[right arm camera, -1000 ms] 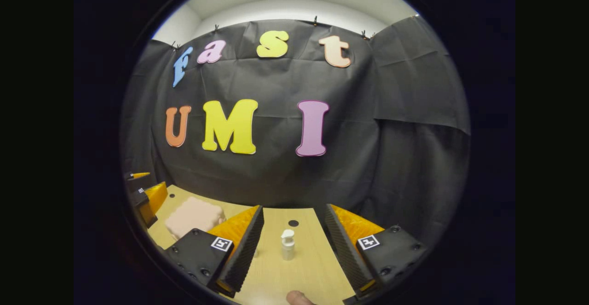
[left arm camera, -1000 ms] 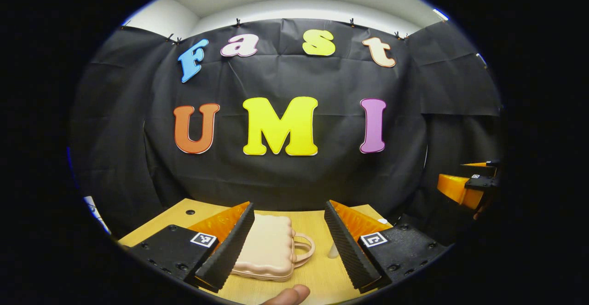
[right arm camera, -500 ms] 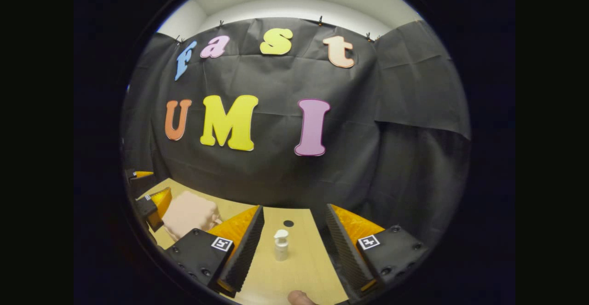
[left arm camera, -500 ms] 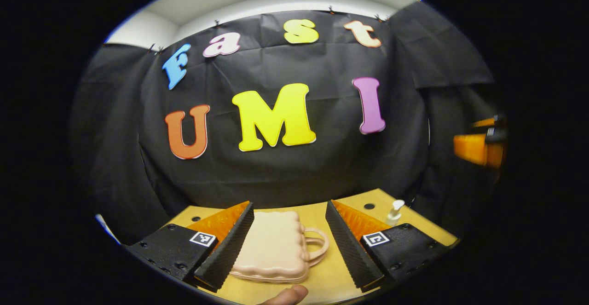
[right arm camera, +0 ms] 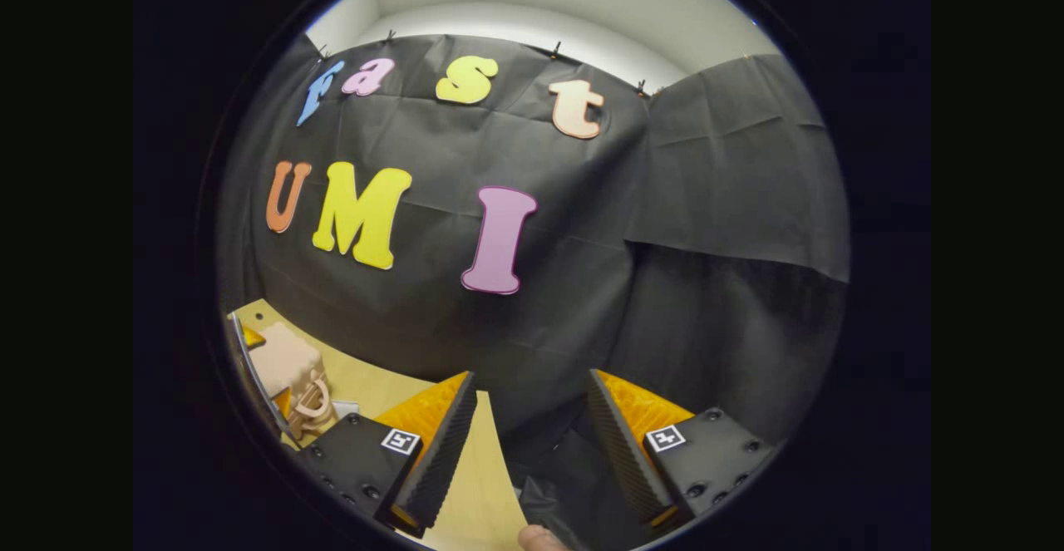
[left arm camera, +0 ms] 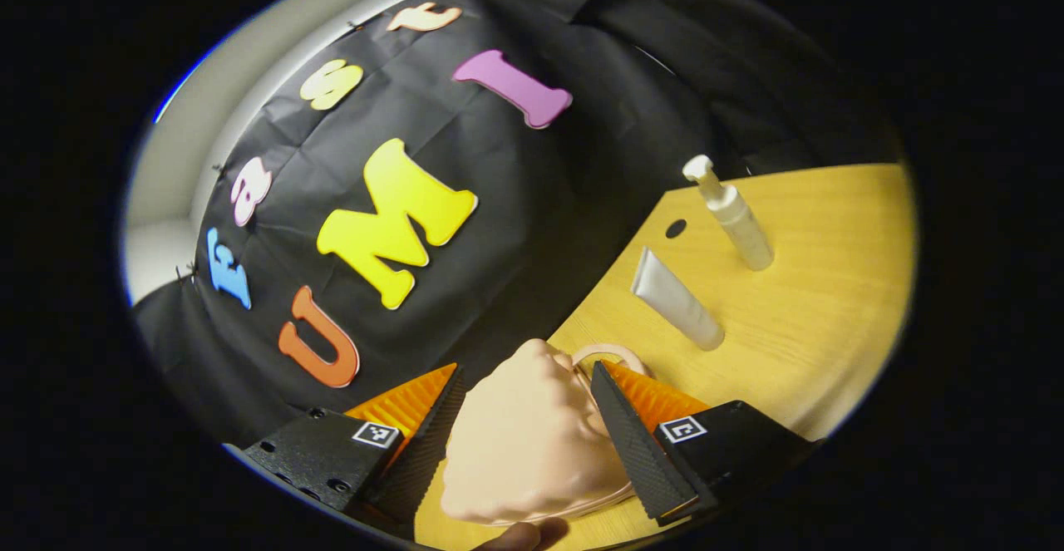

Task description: First open the suitcase, pack the skin care products into it, and then close the suitcase.

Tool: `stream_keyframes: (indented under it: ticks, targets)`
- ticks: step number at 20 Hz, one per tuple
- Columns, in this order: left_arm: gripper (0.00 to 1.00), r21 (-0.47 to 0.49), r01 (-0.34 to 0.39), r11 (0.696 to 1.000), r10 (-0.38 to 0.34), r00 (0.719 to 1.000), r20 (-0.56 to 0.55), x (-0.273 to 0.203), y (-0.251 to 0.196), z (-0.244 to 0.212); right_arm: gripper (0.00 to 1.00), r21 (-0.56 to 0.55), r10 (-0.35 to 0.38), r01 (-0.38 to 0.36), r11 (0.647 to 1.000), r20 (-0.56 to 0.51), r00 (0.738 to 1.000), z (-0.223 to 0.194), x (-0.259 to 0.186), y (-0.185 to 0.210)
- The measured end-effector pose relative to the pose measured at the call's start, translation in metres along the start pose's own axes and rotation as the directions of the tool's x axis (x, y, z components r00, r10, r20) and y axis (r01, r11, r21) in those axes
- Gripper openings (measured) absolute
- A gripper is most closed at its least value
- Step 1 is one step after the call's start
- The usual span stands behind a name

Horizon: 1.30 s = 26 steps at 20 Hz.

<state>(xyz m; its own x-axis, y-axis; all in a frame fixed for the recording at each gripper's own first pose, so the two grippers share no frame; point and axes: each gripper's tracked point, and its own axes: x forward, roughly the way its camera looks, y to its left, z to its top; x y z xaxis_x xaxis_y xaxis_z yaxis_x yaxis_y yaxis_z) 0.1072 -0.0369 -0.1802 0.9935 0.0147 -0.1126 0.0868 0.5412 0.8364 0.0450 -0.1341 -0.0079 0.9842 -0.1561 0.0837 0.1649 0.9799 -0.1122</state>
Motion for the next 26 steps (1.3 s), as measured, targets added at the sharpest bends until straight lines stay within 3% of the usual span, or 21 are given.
stream_keyframes:
  ticks: [4, 7, 17, 21, 23, 24, 26]
  targets:
    - [0.93, 0.179, 0.053, 0.982, -0.039, 0.996, -0.081, 0.028, -0.045, -0.022, 0.80, 0.028, 0.077, -0.075, 0.997, -0.080, 0.994, -0.039, 0.009, 0.017]
    - [0.89, 0.283, 0.042, 0.958, -0.003, 0.991, -0.134, 0.046, -0.058, -0.034, 0.80, 0.032, 0.124, -0.122, 0.992, -0.091, 0.988, -0.054, 0.014, 0.022]
    - [0.64, 0.418, 0.039, 0.908, 0.069, 0.968, -0.240, 0.070, -0.060, -0.057, 0.80, 0.067, 0.220, -0.212, 0.975, -0.158, 0.963, -0.099, 0.030, 0.021]
    - [0.46, 0.469, 0.097, 0.878, 0.048, 0.956, -0.288, 0.073, -0.064, -0.064, 0.80, 0.059, 0.247, -0.240, 0.969, -0.159, 0.956, -0.098, 0.031, 0.032]
    - [0.36, 0.462, 0.133, 0.877, 0.023, 0.948, -0.316, 0.073, -0.067, -0.068, 0.80, 0.047, 0.238, -0.234, 0.971, -0.143, 0.961, -0.093, 0.031, 0.033]
    - [0.25, 0.461, 0.151, 0.874, 0.014, 0.943, -0.334, 0.072, -0.067, -0.069, 0.80, 0.046, 0.230, -0.226, 0.973, -0.141, 0.963, -0.092, 0.031, 0.033]
    - [0.13, 0.443, 0.156, 0.883, 0.005, 0.940, -0.341, 0.072, -0.059, -0.068, 0.80, 0.063, 0.225, -0.218, 0.974, -0.146, 0.963, -0.091, 0.028, 0.036]
